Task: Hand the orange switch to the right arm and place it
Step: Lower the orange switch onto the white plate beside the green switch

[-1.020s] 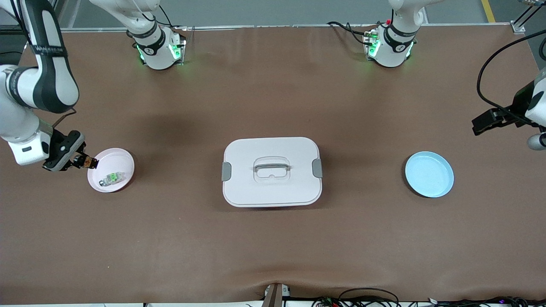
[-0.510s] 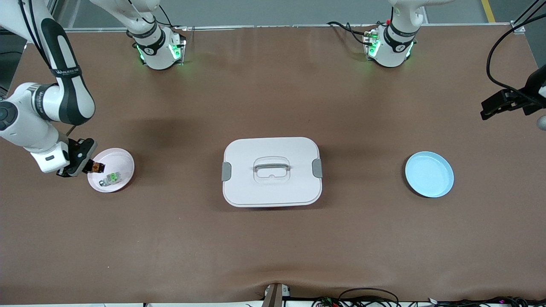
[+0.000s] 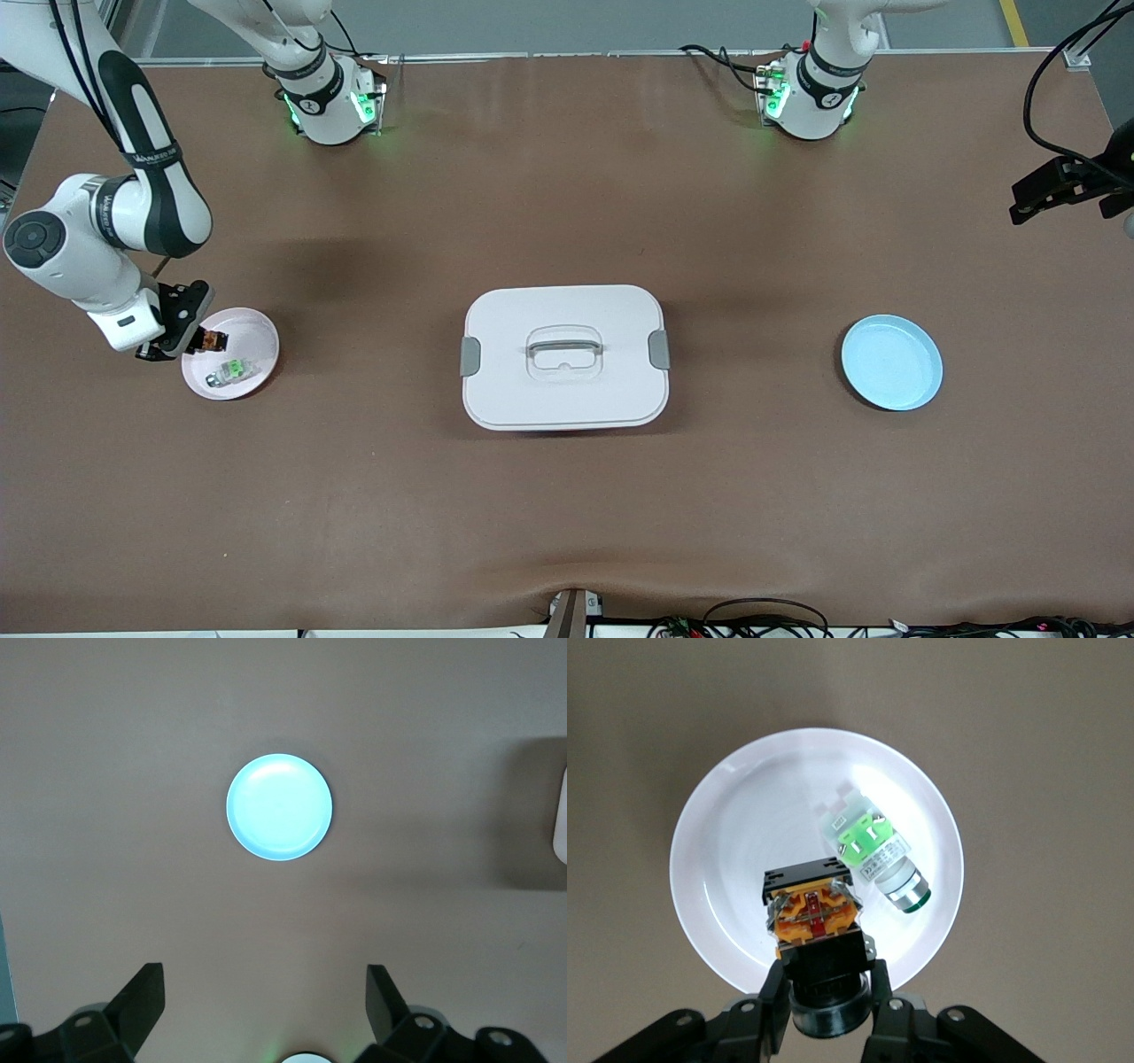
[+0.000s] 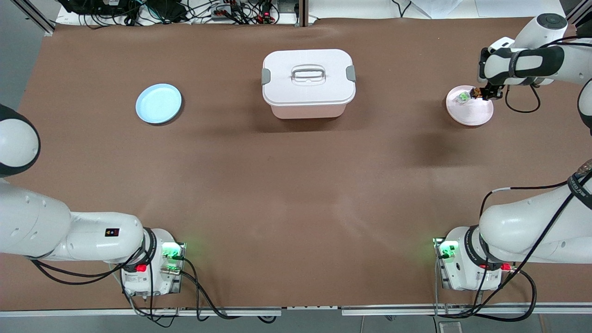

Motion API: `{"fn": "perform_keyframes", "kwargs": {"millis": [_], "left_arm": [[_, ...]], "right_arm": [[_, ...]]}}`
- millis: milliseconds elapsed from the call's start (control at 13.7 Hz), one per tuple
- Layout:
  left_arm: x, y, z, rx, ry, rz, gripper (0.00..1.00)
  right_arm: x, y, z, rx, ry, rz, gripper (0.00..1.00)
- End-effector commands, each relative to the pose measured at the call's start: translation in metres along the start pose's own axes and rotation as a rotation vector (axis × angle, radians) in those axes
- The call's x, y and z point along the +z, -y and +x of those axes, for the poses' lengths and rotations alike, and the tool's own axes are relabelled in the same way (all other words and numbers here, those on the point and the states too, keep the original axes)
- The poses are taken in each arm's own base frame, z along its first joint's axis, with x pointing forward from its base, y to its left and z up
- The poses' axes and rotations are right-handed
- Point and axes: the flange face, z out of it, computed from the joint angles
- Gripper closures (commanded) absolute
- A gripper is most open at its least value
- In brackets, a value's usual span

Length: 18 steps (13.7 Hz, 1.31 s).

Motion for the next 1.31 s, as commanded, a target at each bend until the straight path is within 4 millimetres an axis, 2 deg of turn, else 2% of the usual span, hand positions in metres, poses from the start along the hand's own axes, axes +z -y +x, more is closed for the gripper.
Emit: {"fn": "perform_keyframes", "kwargs": {"millis": [0, 364, 583, 1238], "left_arm": [[0.002, -0.003, -0.019, 0.023, -0.024, -0.014, 0.00], [0.011, -0.004, -0.011, 0.014, -0.021, -0.013, 0.00], [0.017, -0.007, -0.003, 0.019, -0.028, -0.013, 0.00], [0.012, -0.005, -0.007, 0.013, -0.035, -0.013, 0.00]], "right_arm": [[0.009, 0.007, -0.007, -0.028, 0.007, -0.009, 0.92], [0.038, 0.015, -0.005, -0.031, -0.004, -0.014, 0.92], [0.043, 0.016, -0.004, -0.033, -0.006, -0.017, 0.92], [0.057, 0.032, -0.003, -0.034, -0.012, 0.002, 0.87]]}}
